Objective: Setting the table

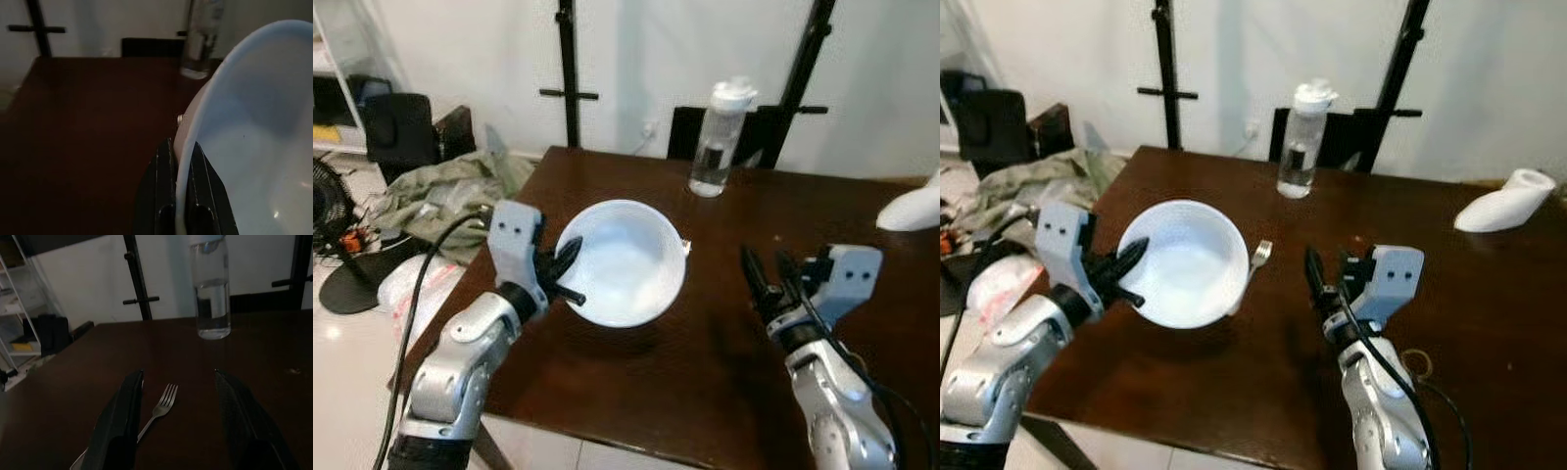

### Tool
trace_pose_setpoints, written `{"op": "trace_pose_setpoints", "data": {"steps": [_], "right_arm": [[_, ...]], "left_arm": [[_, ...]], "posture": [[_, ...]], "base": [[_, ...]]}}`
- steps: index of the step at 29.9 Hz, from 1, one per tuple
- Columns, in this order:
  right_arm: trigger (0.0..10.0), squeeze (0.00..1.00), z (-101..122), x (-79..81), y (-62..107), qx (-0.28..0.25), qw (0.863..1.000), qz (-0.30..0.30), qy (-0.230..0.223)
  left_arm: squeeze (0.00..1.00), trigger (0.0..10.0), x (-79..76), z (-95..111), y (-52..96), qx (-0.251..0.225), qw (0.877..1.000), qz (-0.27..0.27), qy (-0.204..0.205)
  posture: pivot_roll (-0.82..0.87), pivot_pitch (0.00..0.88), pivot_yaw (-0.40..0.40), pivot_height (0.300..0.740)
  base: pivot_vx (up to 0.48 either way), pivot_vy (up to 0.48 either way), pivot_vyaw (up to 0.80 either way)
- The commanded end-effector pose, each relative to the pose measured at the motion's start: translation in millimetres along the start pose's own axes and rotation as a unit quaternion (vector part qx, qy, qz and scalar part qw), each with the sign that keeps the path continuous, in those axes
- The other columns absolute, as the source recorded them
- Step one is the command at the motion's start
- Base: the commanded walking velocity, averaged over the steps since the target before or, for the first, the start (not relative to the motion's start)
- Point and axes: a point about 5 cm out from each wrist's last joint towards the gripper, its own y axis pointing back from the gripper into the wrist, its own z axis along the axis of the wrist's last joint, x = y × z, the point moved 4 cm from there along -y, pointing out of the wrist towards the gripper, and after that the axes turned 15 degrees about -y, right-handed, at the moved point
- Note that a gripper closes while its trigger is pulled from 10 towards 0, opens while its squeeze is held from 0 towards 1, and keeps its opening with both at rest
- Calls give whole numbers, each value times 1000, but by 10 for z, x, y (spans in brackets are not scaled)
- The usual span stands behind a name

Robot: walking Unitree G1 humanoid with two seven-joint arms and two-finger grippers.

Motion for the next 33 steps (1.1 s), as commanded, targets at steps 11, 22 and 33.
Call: {"op": "trace_pose_setpoints", "data": {"steps": [11,22,33], "right_arm": [[10000,0,-35,-21,69,7,1000,-1,3],[10000,0,48,187,59,6,999,42,9],[10000,0,347,708,-20,-31,988,140,53]], "left_arm": [[0,10000,514,-140,-100,57,980,94,163],[0,10000,867,-313,-393,124,952,170,222],[0,10000,995,-133,-587,112,935,184,282]], "posture": [[65,97,76,740],[64,166,84,740],[66,275,118,740]], "base": [[0,0,0],[0,0,0],[0,0,0]]}}
